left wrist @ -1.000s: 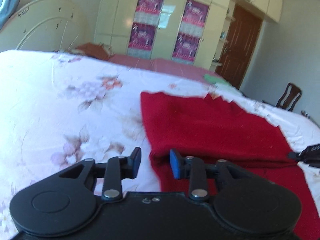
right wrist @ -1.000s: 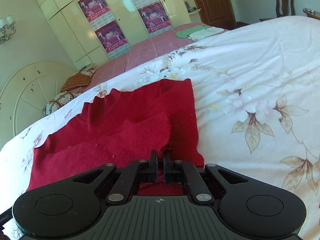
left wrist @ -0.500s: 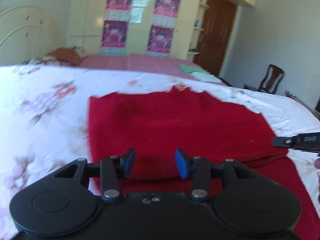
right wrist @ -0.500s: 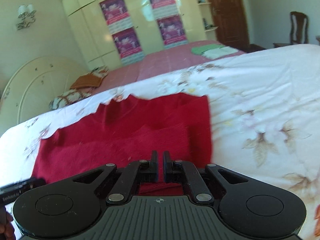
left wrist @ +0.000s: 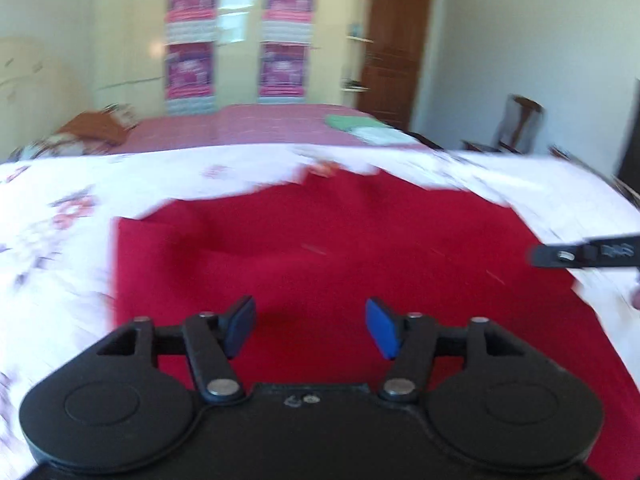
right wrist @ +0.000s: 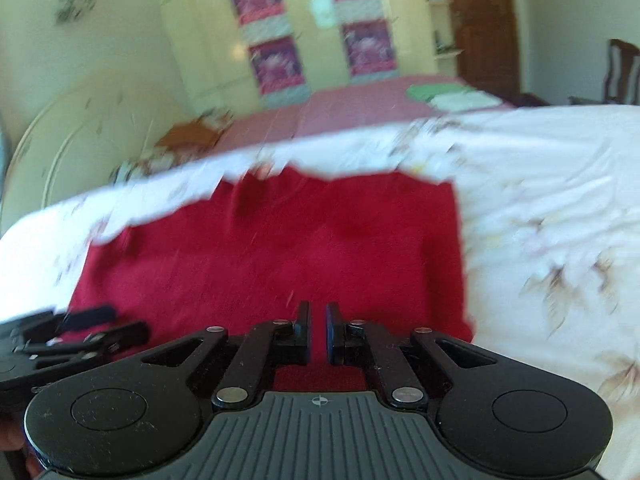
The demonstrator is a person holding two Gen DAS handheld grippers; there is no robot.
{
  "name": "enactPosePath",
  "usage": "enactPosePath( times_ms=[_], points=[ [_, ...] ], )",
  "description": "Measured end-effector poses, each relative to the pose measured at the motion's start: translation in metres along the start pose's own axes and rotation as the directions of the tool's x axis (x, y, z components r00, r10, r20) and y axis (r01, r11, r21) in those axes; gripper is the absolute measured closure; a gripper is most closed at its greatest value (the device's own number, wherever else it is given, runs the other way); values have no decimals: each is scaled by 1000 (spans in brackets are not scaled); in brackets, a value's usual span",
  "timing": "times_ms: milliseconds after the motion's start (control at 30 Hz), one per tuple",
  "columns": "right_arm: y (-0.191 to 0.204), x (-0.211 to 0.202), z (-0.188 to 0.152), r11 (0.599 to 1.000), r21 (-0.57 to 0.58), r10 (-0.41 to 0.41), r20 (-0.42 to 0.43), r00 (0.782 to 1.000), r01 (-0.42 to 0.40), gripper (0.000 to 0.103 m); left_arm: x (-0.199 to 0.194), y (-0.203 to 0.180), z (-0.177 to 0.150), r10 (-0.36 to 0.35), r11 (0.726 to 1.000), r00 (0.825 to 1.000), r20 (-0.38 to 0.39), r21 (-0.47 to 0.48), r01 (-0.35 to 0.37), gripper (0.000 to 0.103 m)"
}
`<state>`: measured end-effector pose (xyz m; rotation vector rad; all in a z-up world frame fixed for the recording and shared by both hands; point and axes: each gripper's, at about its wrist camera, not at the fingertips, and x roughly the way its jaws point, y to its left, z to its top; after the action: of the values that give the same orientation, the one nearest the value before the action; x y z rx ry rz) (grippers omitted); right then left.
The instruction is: Fold small clothes
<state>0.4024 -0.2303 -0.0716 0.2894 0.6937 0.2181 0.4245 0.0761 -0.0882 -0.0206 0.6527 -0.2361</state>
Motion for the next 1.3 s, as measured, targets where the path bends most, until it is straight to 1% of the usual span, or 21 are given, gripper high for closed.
enactPosePath(
  times_ms=[100,200,300,367,433,533,567,600,633,667,733,800,900,967,1033,1067,1100,1133,1167,1200,1300],
  points=[
    [-9,21,24,999,46,-2,-14,1000,3,99,19,37,20,9,996,1000,-11,-92,-10,37],
    [-10,43,33,1000,-21,22,-45,999,-23,99,40,65,31,16,991,998,-66,-135,-25,37],
    [-24,53,29,998,-57,-40,-64,997,36,99,46,85,32,4,987,998,-57,-157,-13,37],
    [-33,52,25,999,-34,-7,-56,998,5,99,44,83,31,11,991,999,-49,-130,-17,37],
    [-30,50,24,997,-74,-17,-56,998,13,99,32,77,30,35,991,999,-16,-127,-37,38],
    [-23,41,29,996,-85,-32,-41,999,29,99,12,48,25,10,999,1000,22,-54,-9,36],
    [-19,37,29,995,-96,-23,-28,999,20,90,9,35,20,4,1000,1000,24,-14,-4,36],
    [-16,35,28,995,-102,-17,-26,1000,14,52,7,24,16,2,1000,1000,22,19,-3,34],
    [-14,34,26,994,-107,-15,-20,1000,13,33,10,13,10,12,999,1000,3,51,-12,33],
    [-12,33,23,993,-120,-10,-6,1000,9,22,18,3,2,34,996,998,-43,81,-31,33],
    [-11,41,15,989,-142,-37,-60,997,28,22,16,-10,-9,78,989,997,-14,129,-75,32],
    [-13,40,8,984,-165,-81,-51,995,72,24,5,-12,-9,65,992,998,-5,113,-64,35],
    [-17,16,8,991,-125,-48,-13,999,46,32,-9,-17,-13,32,993,999,31,111,-35,31],
    [-19,13,7,996,-86,-34,-31,999,31,33,-3,-18,-18,37,992,999,-11,121,-35,31],
    [-22,16,5,1000,-28,-14,-65,998,12,45,-1,-15,-22,36,995,999,-15,88,-34,31],
    [-23,20,5,1000,-14,-13,-86,996,12,62,-1,-15,-21,36,996,999,-19,78,-34,31],
    [-22,18,4,999,-19,-35,-92,995,34,71,-2,-16,-21,38,996,999,-21,78,-37,31],
    [-21,17,3,999,-27,-44,-85,995,42,75,-2,-16,-21,40,996,999,-22,80,-38,31],
    [-21,16,4,999,-24,-36,-86,996,35,90,-4,-14,-22,38,996,999,-23,77,-36,31],
    [-21,13,3,999,-18,-29,-86,996,27,97,-4,-13,-22,35,997,999,-24,75,-33,31],
    [-19,-2,0,998,-41,-40,-60,997,37,97,-7,-10,-23,29,997,999,-25,74,-27,31]
  ],
)
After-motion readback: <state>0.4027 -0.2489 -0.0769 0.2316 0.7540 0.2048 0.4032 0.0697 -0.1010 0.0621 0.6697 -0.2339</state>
